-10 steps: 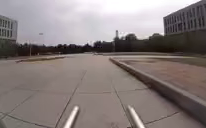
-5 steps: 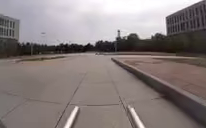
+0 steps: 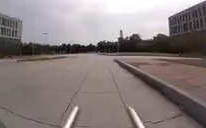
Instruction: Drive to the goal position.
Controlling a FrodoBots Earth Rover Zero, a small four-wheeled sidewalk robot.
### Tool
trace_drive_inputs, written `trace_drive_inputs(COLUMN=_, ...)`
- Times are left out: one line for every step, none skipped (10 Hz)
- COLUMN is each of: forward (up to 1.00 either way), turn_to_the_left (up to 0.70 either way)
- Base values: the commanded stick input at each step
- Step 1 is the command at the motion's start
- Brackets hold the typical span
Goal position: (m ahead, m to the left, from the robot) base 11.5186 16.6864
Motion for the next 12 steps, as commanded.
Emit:
trace_drive_inputs(forward=0.69, turn_to_the_left=-0.18)
trace_drive_inputs(forward=0.69, turn_to_the_left=0.00)
trace_drive_inputs(forward=0.69, turn_to_the_left=0.00)
trace_drive_inputs(forward=0.69, turn_to_the_left=0.00)
trace_drive_inputs(forward=0.69, turn_to_the_left=0.00)
trace_drive_inputs(forward=0.69, turn_to_the_left=0.00)
trace_drive_inputs(forward=0.69, turn_to_the_left=0.00)
trace_drive_inputs(forward=0.69, turn_to_the_left=0.00)
trace_drive_inputs(forward=0.69, turn_to_the_left=0.00)
trace_drive_inputs(forward=0.69, turn_to_the_left=0.00)
trace_drive_inputs(forward=0.69, turn_to_the_left=0.00)
trace_drive_inputs(forward=0.69, turn_to_the_left=0.00)
